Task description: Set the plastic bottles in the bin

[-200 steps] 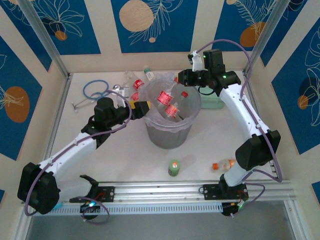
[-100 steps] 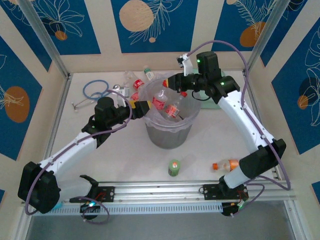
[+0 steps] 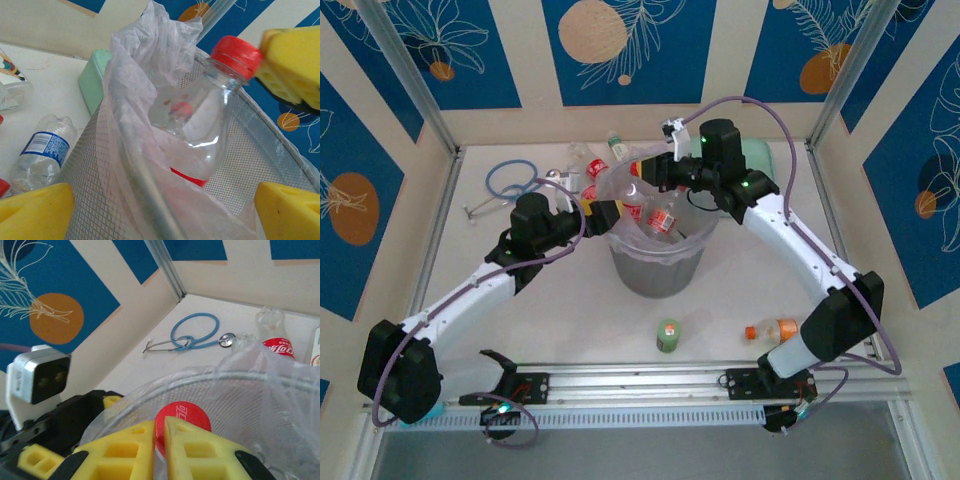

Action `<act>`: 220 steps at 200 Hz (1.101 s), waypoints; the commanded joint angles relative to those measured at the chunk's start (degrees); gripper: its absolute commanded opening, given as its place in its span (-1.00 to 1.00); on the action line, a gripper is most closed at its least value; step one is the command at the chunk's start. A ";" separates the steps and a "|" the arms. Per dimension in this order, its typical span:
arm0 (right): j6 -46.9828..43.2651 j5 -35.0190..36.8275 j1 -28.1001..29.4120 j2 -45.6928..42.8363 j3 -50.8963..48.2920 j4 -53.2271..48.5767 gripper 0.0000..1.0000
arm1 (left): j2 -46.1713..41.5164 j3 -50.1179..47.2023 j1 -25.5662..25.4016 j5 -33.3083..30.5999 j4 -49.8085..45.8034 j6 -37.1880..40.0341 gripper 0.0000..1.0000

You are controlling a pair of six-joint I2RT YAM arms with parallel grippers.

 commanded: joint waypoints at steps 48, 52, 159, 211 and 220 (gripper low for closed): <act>2.74 -0.35 0.45 1.85 -4.34 -24.98 -0.68 | -0.37 1.67 -0.84 -0.71 -8.45 2.27 0.85; 2.66 -0.61 0.16 1.34 -3.76 -25.21 -0.67 | -0.49 2.19 -0.84 -0.70 -9.05 2.24 0.85; -1.62 2.24 -3.63 -2.27 12.58 -30.23 0.13 | -5.56 14.41 2.94 -12.95 -25.48 4.58 0.99; -1.21 1.64 -6.80 -7.51 12.25 -29.81 0.45 | 2.08 12.46 10.80 -18.12 -21.89 -0.91 0.99; -1.07 1.60 -7.07 -8.67 11.59 -29.60 0.46 | 5.27 12.81 11.48 -17.96 -20.09 -1.61 0.99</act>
